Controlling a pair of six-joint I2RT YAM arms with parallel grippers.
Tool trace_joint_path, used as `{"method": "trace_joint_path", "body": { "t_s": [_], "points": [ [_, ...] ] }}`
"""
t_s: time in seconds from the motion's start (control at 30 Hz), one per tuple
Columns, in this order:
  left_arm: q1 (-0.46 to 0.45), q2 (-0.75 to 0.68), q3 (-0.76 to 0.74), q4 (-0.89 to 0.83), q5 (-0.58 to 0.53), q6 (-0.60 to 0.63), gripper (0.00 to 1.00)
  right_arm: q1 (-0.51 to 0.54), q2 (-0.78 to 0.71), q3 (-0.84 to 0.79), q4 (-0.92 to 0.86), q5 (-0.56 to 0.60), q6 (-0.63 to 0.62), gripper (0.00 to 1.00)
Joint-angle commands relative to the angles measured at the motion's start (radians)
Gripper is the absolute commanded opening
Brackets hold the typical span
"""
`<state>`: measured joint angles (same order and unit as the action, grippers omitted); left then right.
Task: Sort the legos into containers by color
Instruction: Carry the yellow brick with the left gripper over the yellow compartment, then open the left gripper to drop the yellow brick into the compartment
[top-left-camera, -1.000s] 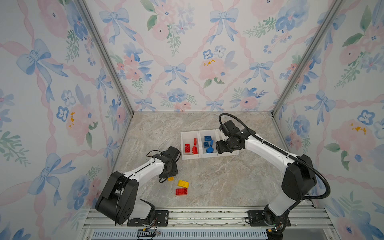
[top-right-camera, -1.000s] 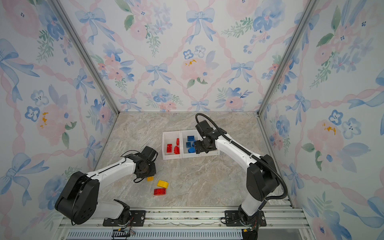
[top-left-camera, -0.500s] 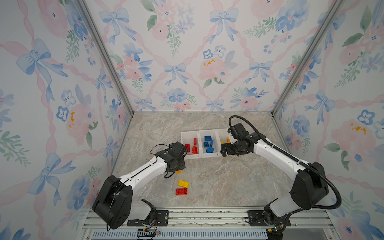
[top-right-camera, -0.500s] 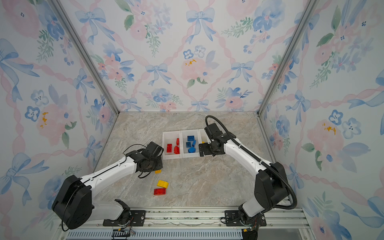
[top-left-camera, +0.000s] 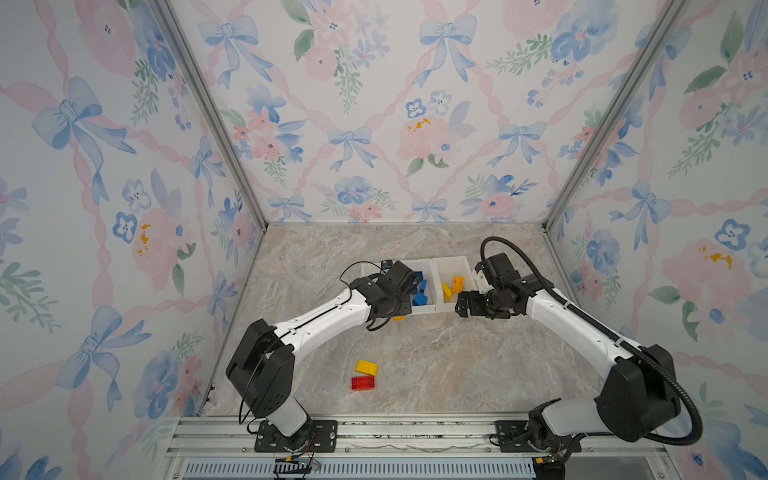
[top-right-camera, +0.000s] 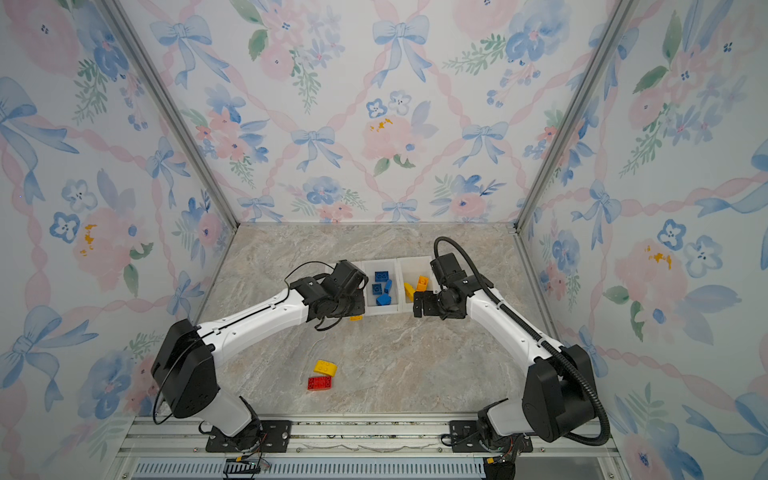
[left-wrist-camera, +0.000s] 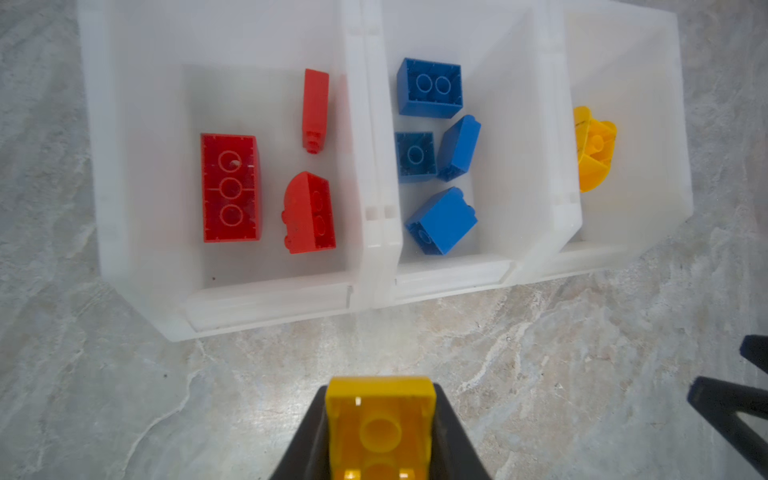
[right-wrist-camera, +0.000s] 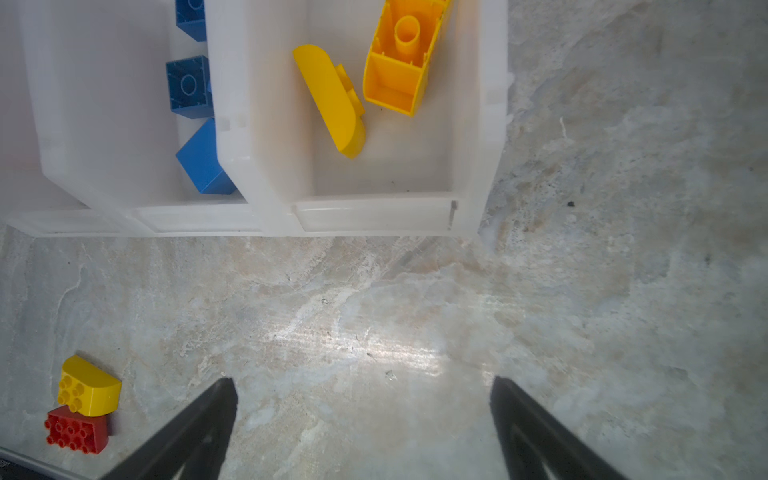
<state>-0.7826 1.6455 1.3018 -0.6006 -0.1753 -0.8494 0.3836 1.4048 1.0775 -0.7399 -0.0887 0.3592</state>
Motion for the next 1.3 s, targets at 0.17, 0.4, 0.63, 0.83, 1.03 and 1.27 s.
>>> {"method": "trace_joint_path", "body": {
  "t_s": [0.17, 0.4, 0.63, 0.83, 1.03, 1.27],
  "points": [
    [-0.04, 0.233, 0.315, 0.004, 0.018, 0.055, 0.26, -0.057, -0.105, -0.062, 0.007, -0.043, 0.008, 0.97],
    [-0.048, 0.447, 0.59, 0.004, 0.05, 0.094, 0.26, -0.095, -0.185, -0.106, -0.008, -0.052, 0.009, 0.97],
    [-0.05, 0.602, 0.768, 0.005, 0.054, 0.108, 0.26, -0.123, -0.236, -0.118, -0.04, -0.055, -0.004, 0.97],
    [-0.047, 0.696, 0.881, 0.005, 0.035, 0.111, 0.27, -0.141, -0.265, -0.125, -0.06, -0.058, -0.011, 0.97],
    [-0.034, 0.781, 0.979, 0.006, 0.031, 0.106, 0.28, -0.15, -0.279, -0.122, -0.078, -0.059, -0.018, 0.97],
    [-0.007, 0.811, 0.987, 0.013, 0.013, 0.107, 0.29, -0.158, -0.29, -0.12, -0.09, -0.059, -0.019, 0.97]
  ]
}}
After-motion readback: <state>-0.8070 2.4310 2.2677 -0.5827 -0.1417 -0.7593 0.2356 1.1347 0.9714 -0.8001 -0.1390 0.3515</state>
